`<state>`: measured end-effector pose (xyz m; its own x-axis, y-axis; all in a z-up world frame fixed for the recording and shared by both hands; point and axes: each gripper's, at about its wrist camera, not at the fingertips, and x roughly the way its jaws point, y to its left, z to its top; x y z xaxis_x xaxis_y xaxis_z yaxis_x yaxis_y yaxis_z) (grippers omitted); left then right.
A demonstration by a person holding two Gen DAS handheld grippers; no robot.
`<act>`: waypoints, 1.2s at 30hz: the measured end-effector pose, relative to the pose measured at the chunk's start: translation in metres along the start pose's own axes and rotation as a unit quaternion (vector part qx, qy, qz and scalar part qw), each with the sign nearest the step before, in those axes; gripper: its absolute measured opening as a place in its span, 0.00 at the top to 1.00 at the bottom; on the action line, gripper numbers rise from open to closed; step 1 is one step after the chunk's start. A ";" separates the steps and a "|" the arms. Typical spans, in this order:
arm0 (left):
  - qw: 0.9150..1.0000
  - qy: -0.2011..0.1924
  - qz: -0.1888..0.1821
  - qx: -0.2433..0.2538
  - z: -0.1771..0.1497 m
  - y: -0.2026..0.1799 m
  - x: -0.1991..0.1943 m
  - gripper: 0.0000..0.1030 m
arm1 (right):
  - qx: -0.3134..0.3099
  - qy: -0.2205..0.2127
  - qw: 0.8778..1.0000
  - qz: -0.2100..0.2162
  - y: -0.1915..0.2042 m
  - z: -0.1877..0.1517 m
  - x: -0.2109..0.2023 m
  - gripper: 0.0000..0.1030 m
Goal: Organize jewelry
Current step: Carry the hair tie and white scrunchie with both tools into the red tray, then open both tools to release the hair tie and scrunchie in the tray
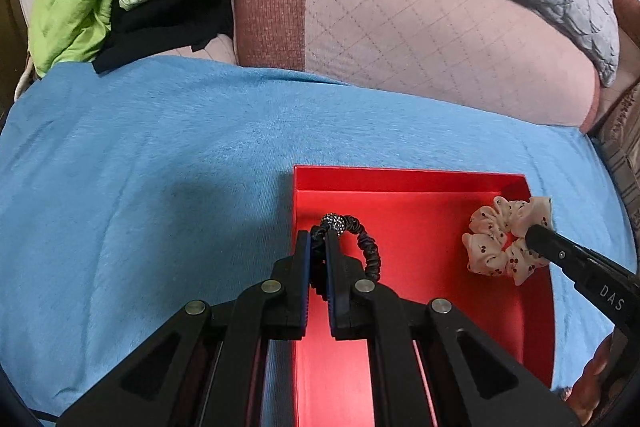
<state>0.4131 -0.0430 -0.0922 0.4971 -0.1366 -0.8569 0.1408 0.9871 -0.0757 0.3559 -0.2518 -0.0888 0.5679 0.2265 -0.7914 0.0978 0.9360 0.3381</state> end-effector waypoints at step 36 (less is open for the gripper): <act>0.999 -0.050 -0.008 0.012 -0.011 0.004 -0.059 0.48 | -0.029 -0.013 0.999 -0.017 0.009 -0.003 -0.014 0.54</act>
<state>0.3751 -0.0300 -0.0473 0.5776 -0.1606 -0.8003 0.1683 0.9828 -0.0758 0.3464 -0.2456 -0.0759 0.5869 0.1881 -0.7875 0.0707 0.9570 0.2813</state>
